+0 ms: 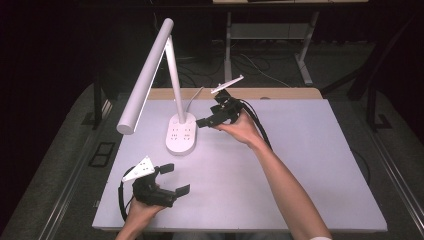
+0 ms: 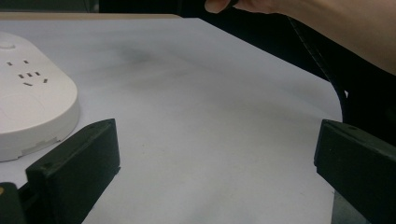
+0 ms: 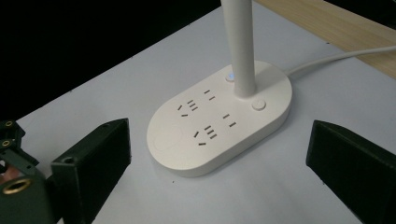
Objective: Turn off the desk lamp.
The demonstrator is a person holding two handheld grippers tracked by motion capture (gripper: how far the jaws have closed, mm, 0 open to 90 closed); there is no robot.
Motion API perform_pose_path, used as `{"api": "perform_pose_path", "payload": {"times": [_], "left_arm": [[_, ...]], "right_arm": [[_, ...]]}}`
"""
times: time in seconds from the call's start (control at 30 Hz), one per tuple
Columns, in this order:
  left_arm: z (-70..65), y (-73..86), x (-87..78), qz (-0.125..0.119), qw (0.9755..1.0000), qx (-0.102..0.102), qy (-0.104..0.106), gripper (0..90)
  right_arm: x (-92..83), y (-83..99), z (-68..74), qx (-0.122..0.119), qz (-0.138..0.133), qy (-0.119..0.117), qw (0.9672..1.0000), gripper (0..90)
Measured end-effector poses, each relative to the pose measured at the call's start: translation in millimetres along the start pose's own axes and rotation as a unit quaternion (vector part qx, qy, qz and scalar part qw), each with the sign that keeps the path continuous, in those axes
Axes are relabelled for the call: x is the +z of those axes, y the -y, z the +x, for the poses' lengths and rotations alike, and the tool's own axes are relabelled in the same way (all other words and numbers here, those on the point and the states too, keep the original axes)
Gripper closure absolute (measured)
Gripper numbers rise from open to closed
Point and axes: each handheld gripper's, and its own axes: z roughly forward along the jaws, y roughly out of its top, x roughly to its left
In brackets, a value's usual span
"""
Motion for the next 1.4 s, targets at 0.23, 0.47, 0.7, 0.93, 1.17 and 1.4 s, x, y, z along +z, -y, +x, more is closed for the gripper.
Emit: {"api": "perform_pose_path", "payload": {"times": [0.23, 0.47, 0.7, 0.93, 1.17, 1.4], "left_arm": [[-1.7, 0.2, 1.3, 0.000, 1.0000, -0.001, 0.002, 0.0], [-1.4, 0.2, 1.3, -0.001, 1.0000, 0.000, 0.004, 0.0], [-1.3, 0.4, -2.1, -0.004, 1.0000, -0.002, 0.001, 0.0], [-0.4, 0.5, -3.1, -0.004, 1.0000, -0.003, 0.003, 0.0], [0.7, 0.3, -5.3, -0.010, 0.9999, -0.007, 0.003, 0.0], [1.4, 0.4, -7.3, -0.015, 0.9998, -0.011, 0.003, 0.0]], "right_arm": [[16.5, -5.3, -6.6, 0.007, -0.003, -0.012, 0.9999, 15.9], [31.1, -7.6, -17.6, 0.018, -0.003, -0.021, 0.9996, 36.4], [41.3, -8.3, -29.3, 0.032, -0.007, -0.028, 0.9991, 54.3], [51.8, -4.9, -38.0, 0.046, -0.019, -0.036, 0.9981, 71.6], [68.0, 1.2, -44.4, 0.065, -0.021, -0.051, 0.9963, 89.8], [80.8, 4.2, -47.3, 0.076, -0.021, -0.035, 0.9962, 90.0]]}}
